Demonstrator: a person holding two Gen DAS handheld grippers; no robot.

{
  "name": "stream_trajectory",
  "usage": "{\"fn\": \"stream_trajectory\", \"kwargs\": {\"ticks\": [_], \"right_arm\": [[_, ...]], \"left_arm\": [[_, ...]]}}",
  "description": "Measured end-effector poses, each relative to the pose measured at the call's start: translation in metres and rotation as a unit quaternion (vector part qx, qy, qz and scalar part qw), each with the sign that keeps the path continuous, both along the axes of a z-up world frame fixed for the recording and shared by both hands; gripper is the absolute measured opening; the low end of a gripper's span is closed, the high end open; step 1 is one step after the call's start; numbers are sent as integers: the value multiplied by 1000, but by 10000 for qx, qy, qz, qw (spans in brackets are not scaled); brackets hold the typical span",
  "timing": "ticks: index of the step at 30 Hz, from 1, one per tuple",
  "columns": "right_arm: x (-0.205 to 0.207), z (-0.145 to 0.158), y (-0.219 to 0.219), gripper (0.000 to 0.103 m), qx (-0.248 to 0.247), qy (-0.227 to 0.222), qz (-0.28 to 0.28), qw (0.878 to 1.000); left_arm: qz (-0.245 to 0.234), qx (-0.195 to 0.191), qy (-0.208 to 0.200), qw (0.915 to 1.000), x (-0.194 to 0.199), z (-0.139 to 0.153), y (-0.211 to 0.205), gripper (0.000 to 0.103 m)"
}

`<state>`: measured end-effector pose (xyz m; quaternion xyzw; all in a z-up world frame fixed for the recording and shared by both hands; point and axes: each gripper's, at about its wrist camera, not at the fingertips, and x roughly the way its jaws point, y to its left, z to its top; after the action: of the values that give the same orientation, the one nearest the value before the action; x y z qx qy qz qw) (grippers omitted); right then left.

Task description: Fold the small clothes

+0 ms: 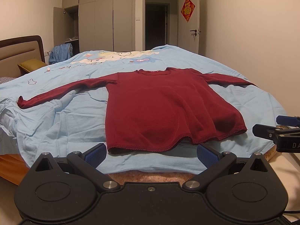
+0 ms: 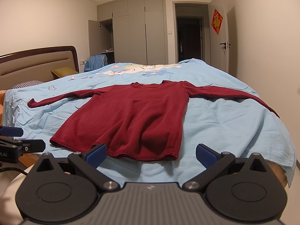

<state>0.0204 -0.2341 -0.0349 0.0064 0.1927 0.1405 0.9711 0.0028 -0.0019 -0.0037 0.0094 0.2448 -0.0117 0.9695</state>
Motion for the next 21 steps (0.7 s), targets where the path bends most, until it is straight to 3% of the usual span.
{"fn": "stream_trajectory", "kwargs": {"ticks": [11, 16, 21], "right_arm": [[6, -3, -4, 103, 127, 203, 59, 9997], [21, 0, -14, 103, 349, 497, 191, 9980], [44, 12, -20, 103, 153, 462, 154, 9987]], "left_arm": [[99, 33, 230, 9997, 6, -1, 3, 102], [96, -138, 385, 9991, 25, 7, 9, 102], [120, -154, 465, 9987, 58, 15, 12, 102]]}}
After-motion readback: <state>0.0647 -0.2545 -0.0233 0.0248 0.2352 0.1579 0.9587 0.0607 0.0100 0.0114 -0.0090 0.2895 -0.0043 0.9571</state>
